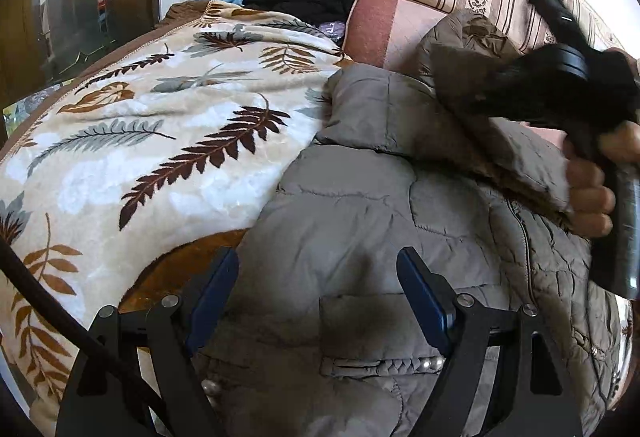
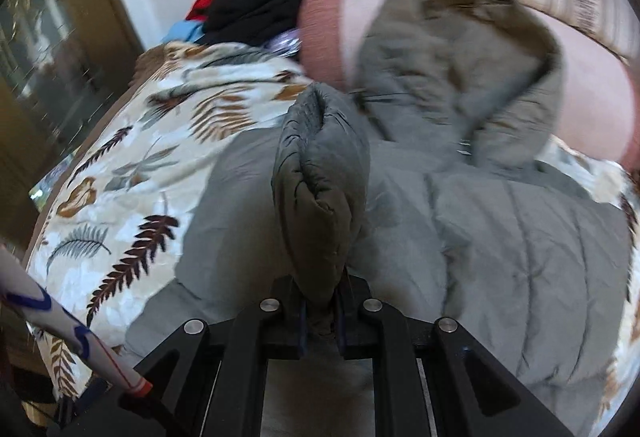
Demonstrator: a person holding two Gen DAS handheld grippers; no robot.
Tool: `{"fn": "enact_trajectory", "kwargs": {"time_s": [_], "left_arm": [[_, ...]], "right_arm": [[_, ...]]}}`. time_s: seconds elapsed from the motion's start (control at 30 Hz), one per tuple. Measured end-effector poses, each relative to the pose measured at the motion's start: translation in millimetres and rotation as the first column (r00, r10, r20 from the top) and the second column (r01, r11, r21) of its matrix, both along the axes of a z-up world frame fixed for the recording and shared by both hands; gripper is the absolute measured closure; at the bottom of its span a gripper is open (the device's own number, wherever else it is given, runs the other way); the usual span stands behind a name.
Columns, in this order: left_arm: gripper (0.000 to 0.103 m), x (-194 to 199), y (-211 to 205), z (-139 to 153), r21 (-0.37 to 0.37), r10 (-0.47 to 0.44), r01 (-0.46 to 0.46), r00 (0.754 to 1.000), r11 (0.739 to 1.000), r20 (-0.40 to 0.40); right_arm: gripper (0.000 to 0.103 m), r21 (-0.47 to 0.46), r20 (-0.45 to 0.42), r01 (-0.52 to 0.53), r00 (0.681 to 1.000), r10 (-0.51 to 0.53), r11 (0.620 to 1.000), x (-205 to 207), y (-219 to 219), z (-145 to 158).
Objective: Fold large clothes
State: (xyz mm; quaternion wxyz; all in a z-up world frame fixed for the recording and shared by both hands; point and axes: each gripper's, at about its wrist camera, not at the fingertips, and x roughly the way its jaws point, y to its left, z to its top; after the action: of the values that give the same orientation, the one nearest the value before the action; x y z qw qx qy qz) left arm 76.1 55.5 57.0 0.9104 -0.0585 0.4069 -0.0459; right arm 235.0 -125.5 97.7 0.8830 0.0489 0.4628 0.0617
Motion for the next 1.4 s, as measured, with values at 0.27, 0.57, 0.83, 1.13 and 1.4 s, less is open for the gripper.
{"fn": "enact_trajectory", "kwargs": {"time_s": [0.27, 0.57, 0.83, 1.13, 1.4], "left_arm": [[0.023, 3, 0, -8, -0.004, 0.010, -0.010, 1.000, 1.000, -0.026], [0.023, 1, -2, -3, 0.003, 0.000, 0.000, 1.000, 1.000, -0.017], [0.023, -14, -7, 4, 0.032, -0.005, 0.005, 1.000, 0.999, 0.020], [0.023, -35, 2, 18, 0.050, 0.020, -0.019, 1.000, 0.999, -0.005], [0.022, -34, 45, 11, 0.061, 0.031, -0.025, 0.993, 0.998, -0.114]], "right_arm": [[0.082, 0.043, -0.094, -0.075, 0.992, 0.079, 0.996, 24, 28, -30], [0.058, 0.112, -0.054, -0.045, 0.997, 0.052, 0.993, -13, 11, -8], [0.049, 0.022, -0.001, 0.034, 0.999, -0.034, 0.999, -154, -60, 11], [0.041, 0.115, -0.041, 0.350, 0.937, -0.348, 0.930, -303, -192, -10], [0.022, 0.200, -0.052, 0.520, 0.852, -0.521, 0.830, -350, -256, -20]]}}
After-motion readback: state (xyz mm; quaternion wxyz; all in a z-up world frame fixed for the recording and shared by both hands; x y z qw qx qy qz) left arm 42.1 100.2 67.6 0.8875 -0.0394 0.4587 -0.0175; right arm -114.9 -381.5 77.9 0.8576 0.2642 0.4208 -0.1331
